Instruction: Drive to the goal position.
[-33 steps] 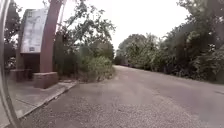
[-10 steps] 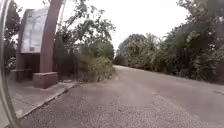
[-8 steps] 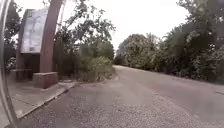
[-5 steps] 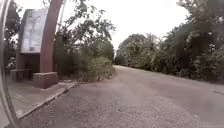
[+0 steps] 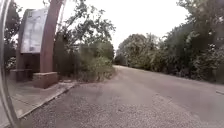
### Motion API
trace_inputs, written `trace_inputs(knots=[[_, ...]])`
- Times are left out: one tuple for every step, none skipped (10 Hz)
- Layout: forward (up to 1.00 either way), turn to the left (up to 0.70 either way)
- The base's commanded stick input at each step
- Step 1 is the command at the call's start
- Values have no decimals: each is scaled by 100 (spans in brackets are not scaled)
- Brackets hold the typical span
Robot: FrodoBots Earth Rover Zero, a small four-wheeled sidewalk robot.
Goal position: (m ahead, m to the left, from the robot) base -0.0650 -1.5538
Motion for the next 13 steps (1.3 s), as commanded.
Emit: trace_inputs(knots=[[4,0],[4,0],[4,0],[4,0],[4,0],[4,0],[4,0],[4,0],[4,0],[4,0],[4,0],[4,0],[4,0]])
